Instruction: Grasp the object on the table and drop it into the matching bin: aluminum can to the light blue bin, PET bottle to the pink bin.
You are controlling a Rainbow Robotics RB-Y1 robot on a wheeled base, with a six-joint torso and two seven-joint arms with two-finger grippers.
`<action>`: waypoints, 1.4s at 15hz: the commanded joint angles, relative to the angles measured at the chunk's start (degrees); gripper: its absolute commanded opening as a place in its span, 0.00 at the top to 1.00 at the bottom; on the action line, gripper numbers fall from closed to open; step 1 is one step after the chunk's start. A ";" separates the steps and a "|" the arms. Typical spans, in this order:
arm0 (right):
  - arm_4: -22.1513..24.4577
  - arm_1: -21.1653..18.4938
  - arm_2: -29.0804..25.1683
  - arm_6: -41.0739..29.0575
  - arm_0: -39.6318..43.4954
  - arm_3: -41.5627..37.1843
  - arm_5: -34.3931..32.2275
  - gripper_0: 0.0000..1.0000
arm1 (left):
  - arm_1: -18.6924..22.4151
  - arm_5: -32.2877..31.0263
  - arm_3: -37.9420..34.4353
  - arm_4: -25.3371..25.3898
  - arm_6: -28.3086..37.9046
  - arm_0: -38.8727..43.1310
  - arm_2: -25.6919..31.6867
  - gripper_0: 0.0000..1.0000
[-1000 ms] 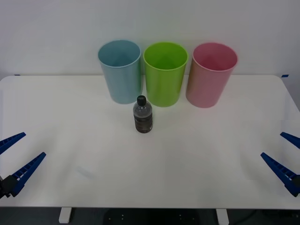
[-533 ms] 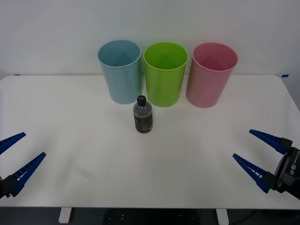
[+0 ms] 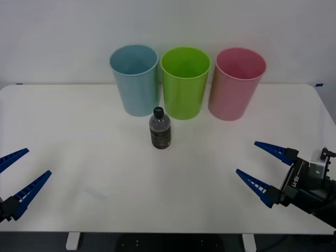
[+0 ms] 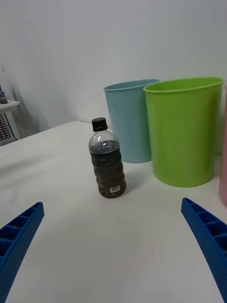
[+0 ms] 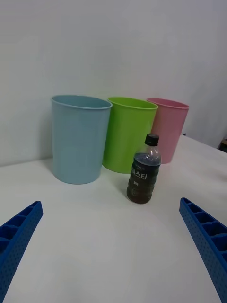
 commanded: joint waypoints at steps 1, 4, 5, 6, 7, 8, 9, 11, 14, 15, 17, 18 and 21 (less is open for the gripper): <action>-0.03 0.84 3.74 1.42 -5.08 6.89 0.57 0.00 | 0.00 0.00 0.00 0.00 0.00 0.00 0.00 0.00; -0.03 1.90 7.34 3.44 -8.51 10.49 4.17 0.00 | 0.00 0.00 0.00 0.00 0.00 0.00 0.00 0.00; -0.03 2.07 9.18 4.05 -8.77 10.58 6.99 0.00 | 0.00 0.00 0.00 0.00 0.00 0.00 0.00 0.00; -0.03 2.16 11.03 4.76 -9.13 10.49 9.71 0.00 | 0.00 0.00 0.00 0.00 0.00 0.00 0.00 0.00; -0.03 2.34 12.79 5.28 -9.48 10.49 12.35 0.00 | 0.00 0.00 0.00 0.00 0.00 0.00 0.00 0.00; -0.03 2.60 14.28 5.99 -9.74 10.58 14.63 0.00 | 0.00 0.00 0.00 0.00 0.00 0.00 0.00 0.00; -0.03 2.86 15.86 6.43 -10.00 10.58 17.27 0.00 | 0.00 0.00 0.00 0.00 0.00 0.00 0.00 0.00; -0.03 3.30 18.94 7.48 -10.80 10.58 22.45 0.00 | 0.00 0.00 0.00 0.00 0.00 0.00 0.00 0.00; -0.03 4.27 23.07 9.24 -11.94 10.58 28.78 0.00 | 0.00 0.00 0.00 0.00 0.00 0.00 0.00 0.00; -0.03 4.53 24.48 9.68 -12.38 10.49 30.89 0.00 | 0.00 0.00 0.00 0.00 0.00 0.00 0.00 0.00; 0.76 5.94 26.32 10.12 -12.99 10.58 34.23 0.00 | 0.00 0.00 0.00 0.00 0.00 0.00 0.00 0.00; 1.99 6.99 26.50 10.20 -13.26 10.49 35.37 0.00 | 0.00 0.00 0.00 0.00 0.00 0.00 0.00 0.00; 5.42 9.89 26.41 10.03 -13.78 11.02 37.57 0.00 | 0.00 0.00 0.00 0.00 0.00 0.00 0.00 0.00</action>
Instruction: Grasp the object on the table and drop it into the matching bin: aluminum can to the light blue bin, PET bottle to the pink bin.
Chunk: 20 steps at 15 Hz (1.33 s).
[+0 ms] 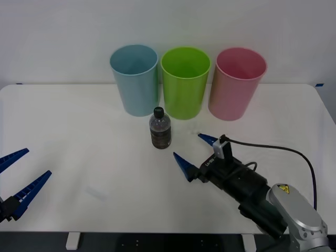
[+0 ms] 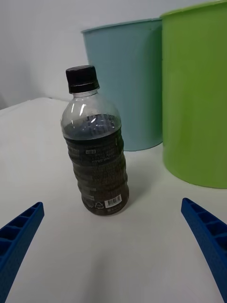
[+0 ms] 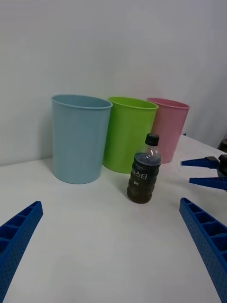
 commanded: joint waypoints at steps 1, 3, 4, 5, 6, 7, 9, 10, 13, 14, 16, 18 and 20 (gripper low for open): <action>2.26 2.59 0.00 0.23 -0.81 0.88 1.08 0.00 | 0.00 0.00 0.00 0.00 0.00 0.00 0.00 0.00; 3.14 4.18 -0.09 0.23 -2.04 2.55 1.44 0.00 | 0.00 0.00 0.00 0.00 0.00 0.00 0.00 0.00; 3.75 4.97 -0.09 0.23 -3.18 4.13 1.70 0.00 | 0.00 0.00 0.00 0.00 0.00 0.00 0.00 0.00; 4.89 6.02 -0.70 0.31 -4.32 5.53 1.88 0.00 | 0.00 0.00 0.00 0.00 0.00 0.00 0.00 0.00; 5.60 6.72 -1.23 0.40 -4.94 6.24 1.88 0.00 | 0.00 0.00 0.00 0.00 0.00 0.00 0.00 0.00; 6.56 7.69 -1.75 0.49 -5.82 7.56 2.14 0.00 | 0.00 0.00 0.00 0.00 0.00 0.00 0.00 0.00; 7.18 8.92 -1.93 0.93 -7.22 9.40 2.84 0.00 | 0.00 0.00 0.00 0.00 0.00 0.00 0.00 0.00; 8.14 9.54 -2.11 1.19 -7.84 10.02 3.28 0.00 | 0.00 0.00 0.00 0.00 0.00 0.00 0.00 0.00; 8.41 11.38 -2.28 1.72 -10.74 13.97 3.99 0.00 | 0.00 0.00 0.00 0.00 0.00 0.00 0.00 0.00; 8.41 11.82 -2.55 1.90 -11.88 15.47 4.25 0.00 | 0.00 0.00 0.00 0.00 0.00 0.00 0.00 0.00; 8.50 12.52 -2.63 2.34 -13.20 16.61 5.22 0.00 | 0.00 0.00 0.00 0.00 0.00 0.00 0.00 0.00; 8.58 13.14 -2.46 2.34 -14.70 18.45 5.83 0.00 | 0.00 0.00 0.00 0.00 0.00 0.00 0.00 0.00; 8.67 13.49 -2.46 2.69 -16.80 20.83 6.09 0.00 | 0.00 0.00 0.00 0.00 0.00 0.00 0.00 0.00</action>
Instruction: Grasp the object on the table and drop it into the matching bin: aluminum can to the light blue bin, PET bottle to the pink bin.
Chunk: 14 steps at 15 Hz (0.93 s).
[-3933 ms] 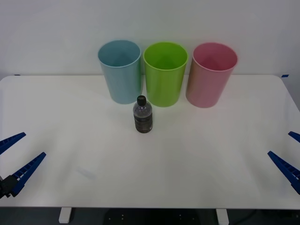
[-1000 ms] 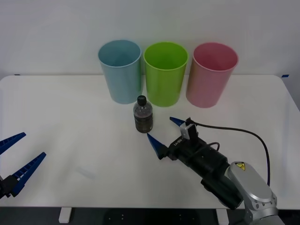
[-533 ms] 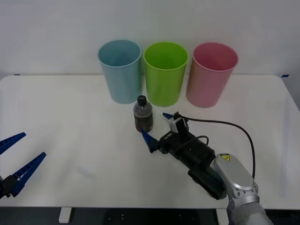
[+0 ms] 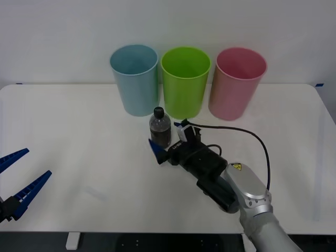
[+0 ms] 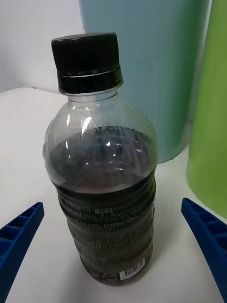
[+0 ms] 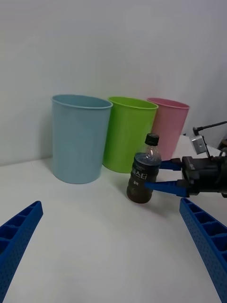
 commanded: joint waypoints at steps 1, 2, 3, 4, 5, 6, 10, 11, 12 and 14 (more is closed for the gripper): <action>-0.04 0.20 0.01 0.38 -2.58 2.61 0.30 0.00 | 0.00 0.00 0.00 0.00 0.00 0.00 0.00 0.00; -0.04 0.29 0.10 0.38 -3.11 3.31 0.47 0.00 | 0.00 0.00 0.00 0.00 0.00 0.00 0.00 0.00; -0.22 0.38 0.27 0.38 -3.90 4.19 0.74 0.00 | 0.00 0.00 0.00 0.00 0.00 0.00 0.00 0.00; -0.48 0.38 0.36 0.38 -4.52 5.07 0.91 0.00 | 0.00 0.00 0.00 0.00 0.00 0.00 0.00 0.00; -0.48 0.38 0.54 0.38 -4.78 5.16 1.09 0.00 | 0.00 0.00 0.00 0.00 0.00 0.00 0.00 0.00; -0.57 0.38 0.63 0.47 -4.78 5.25 1.18 0.00 | 0.00 0.00 0.00 0.00 0.00 0.00 0.00 0.00; -0.66 0.47 0.89 1.61 -4.69 5.25 1.18 0.07 | 0.00 0.00 0.00 0.00 0.00 0.00 0.00 0.00; -1.36 0.38 0.98 2.05 -4.78 5.25 1.18 0.90 | 0.00 0.00 0.00 0.00 0.00 0.00 0.00 0.00; -1.80 0.38 1.07 2.22 -4.87 5.25 1.18 1.00 | 0.00 0.00 0.00 0.00 0.00 0.00 0.00 0.00; -2.33 0.47 1.15 2.31 -4.87 5.25 1.09 1.00 | 0.00 0.00 0.00 0.00 0.00 0.00 0.00 0.00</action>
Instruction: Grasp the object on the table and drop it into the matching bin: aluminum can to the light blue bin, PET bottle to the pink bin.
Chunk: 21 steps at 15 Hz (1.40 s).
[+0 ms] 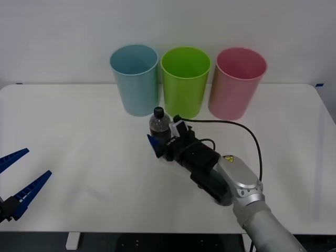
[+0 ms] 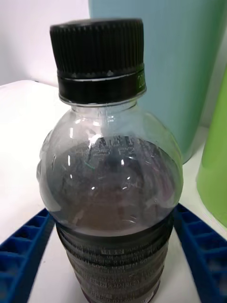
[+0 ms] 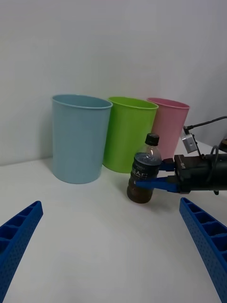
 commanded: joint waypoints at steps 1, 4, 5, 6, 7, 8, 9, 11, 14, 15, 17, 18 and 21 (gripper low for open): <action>-0.50 -0.02 0.11 0.08 0.08 -0.01 -0.12 1.00 | 0.00 0.00 0.00 0.00 0.00 0.00 0.00 0.00; -0.50 -0.19 0.11 0.17 0.08 -0.10 -0.47 1.00 | 0.00 0.00 0.00 0.00 0.00 0.00 0.00 0.00; -0.59 -0.28 0.02 0.17 -0.01 -0.10 -0.91 1.00 | 0.00 0.00 0.00 0.00 0.00 0.00 0.00 0.00; -0.59 -0.37 -0.24 0.26 0.08 -0.18 -1.52 1.00 | 0.00 0.00 0.00 0.00 0.00 0.00 0.00 0.00; -0.68 -0.72 -0.42 0.26 0.08 -0.36 -1.96 1.00 | 0.00 0.00 0.00 0.00 0.00 0.00 0.00 0.00; -0.77 -1.07 -0.42 0.26 0.08 -0.62 -2.49 1.00 | 0.00 0.00 0.00 0.00 0.00 0.00 0.00 0.00; -1.20 -1.43 -0.42 0.26 0.17 -0.80 -2.93 1.00 | 0.00 0.00 0.00 0.00 0.00 0.00 0.00 0.00; -1.73 -2.57 -0.33 -0.09 1.04 -2.56 -3.11 1.00 | 0.00 0.00 0.00 0.00 0.00 0.00 0.00 0.00; -3.05 -5.03 0.37 -1.06 5.00 -8.27 -2.84 1.00 | 0.00 0.00 0.00 0.00 0.00 0.00 0.00 0.00; -3.67 -6.00 0.72 -1.50 6.05 -10.12 -2.84 1.00 | 0.00 0.00 0.00 0.00 0.00 0.00 0.00 0.00; -5.78 -8.54 1.78 -2.29 8.43 -14.33 -2.84 1.00 | 0.00 0.00 0.00 0.00 0.00 0.00 0.00 0.00; -6.39 -9.69 2.04 -2.73 9.39 -16.18 -2.75 1.00 | 0.00 0.00 0.00 0.00 0.00 0.00 0.00 0.00; -6.57 -13.11 2.30 -7.56 12.38 -22.51 -2.58 1.00 | 0.00 0.00 0.00 0.00 0.00 0.00 0.00 0.00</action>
